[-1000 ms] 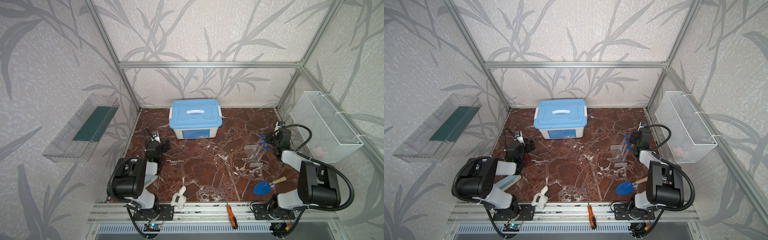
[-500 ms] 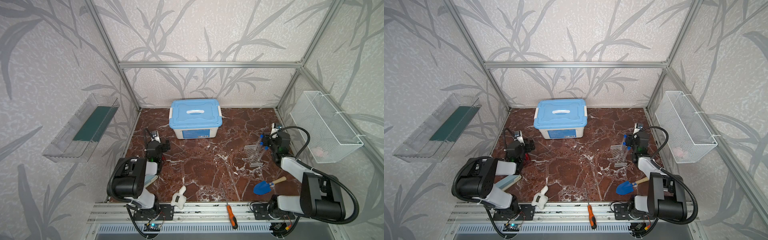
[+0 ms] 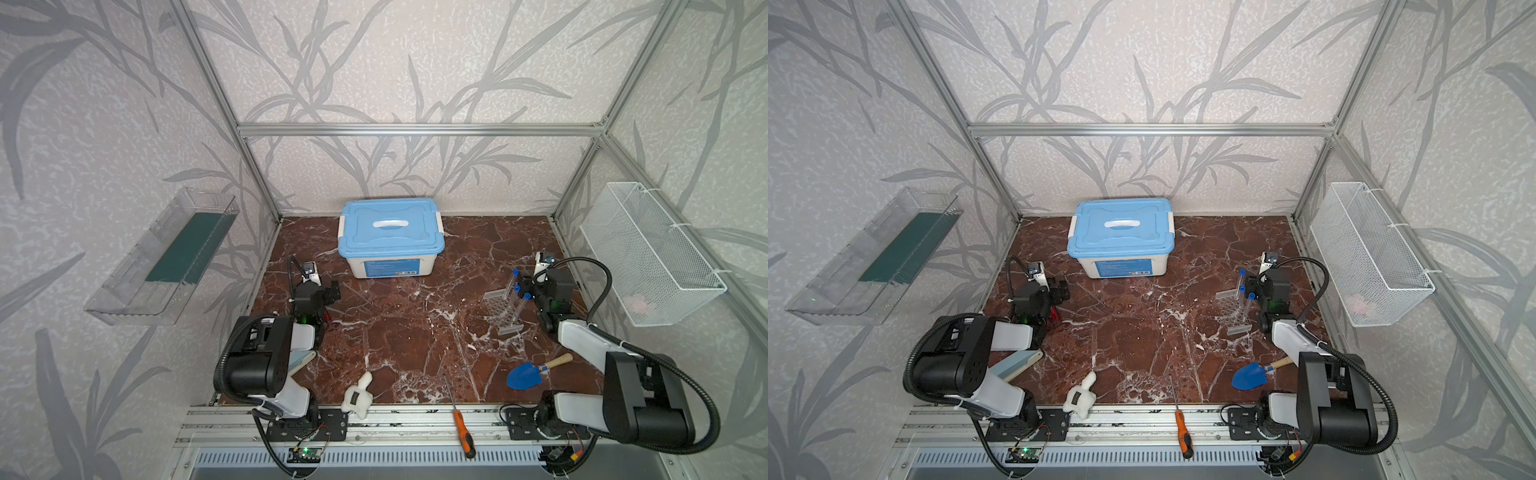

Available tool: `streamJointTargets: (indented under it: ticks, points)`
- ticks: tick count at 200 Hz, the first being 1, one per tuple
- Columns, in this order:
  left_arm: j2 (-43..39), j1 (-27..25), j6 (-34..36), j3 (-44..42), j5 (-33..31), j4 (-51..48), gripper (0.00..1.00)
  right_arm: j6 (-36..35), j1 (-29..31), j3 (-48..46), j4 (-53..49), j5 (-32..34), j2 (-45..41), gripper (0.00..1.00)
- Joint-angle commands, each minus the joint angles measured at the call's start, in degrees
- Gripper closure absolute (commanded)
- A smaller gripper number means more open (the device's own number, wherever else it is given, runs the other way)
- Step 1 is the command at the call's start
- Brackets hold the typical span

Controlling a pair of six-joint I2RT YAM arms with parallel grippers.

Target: Organize the chemistry lab equipment

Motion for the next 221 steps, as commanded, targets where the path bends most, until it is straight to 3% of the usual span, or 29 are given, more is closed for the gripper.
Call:
streamJointTargets:
  ticks: [1, 40, 72, 90, 133, 158, 170, 221]
  points:
    - [-0.16, 0.31, 0.99, 1.18, 0.52, -0.27, 0.01, 0.41, 0.81, -1.39, 5.19, -0.12, 1.30, 0.40]
    - [-0.18, 0.25, 0.98, 1.19, 0.52, -0.25, 0.01, -0.50, 2.04, -1.92, 9.26, 0.57, 4.22, 0.39]
    - [-0.17, 0.32, 1.05, 1.24, 0.52, -0.20, 0.01, -1.28, 2.34, -4.89, 18.29, -0.64, 7.15, 0.37]
    - [-0.18, 0.30, 1.07, 1.25, 0.52, -0.25, 0.01, -2.92, 3.82, -5.43, 18.10, 0.22, 6.59, 0.32]
    - [-0.17, 0.24, 1.50, 1.00, 2.17, 0.25, 0.01, -6.74, 7.92, -8.06, 33.48, 4.37, 15.44, 0.20]
    - [-0.21, 0.58, 1.51, 0.95, 3.28, 0.24, 0.01, -6.85, 7.97, -4.56, 22.02, 3.60, 12.48, 0.08]
    - [-0.26, 0.69, 1.51, 0.99, 3.77, 0.22, 0.01, -7.13, 8.39, -5.08, 24.12, 3.93, 13.31, 0.00]
    - [-0.18, 0.49, 0.48, 0.95, -0.78, 0.38, 0.01, -7.26, 8.46, -4.96, 23.59, 3.95, 13.08, 0.01]
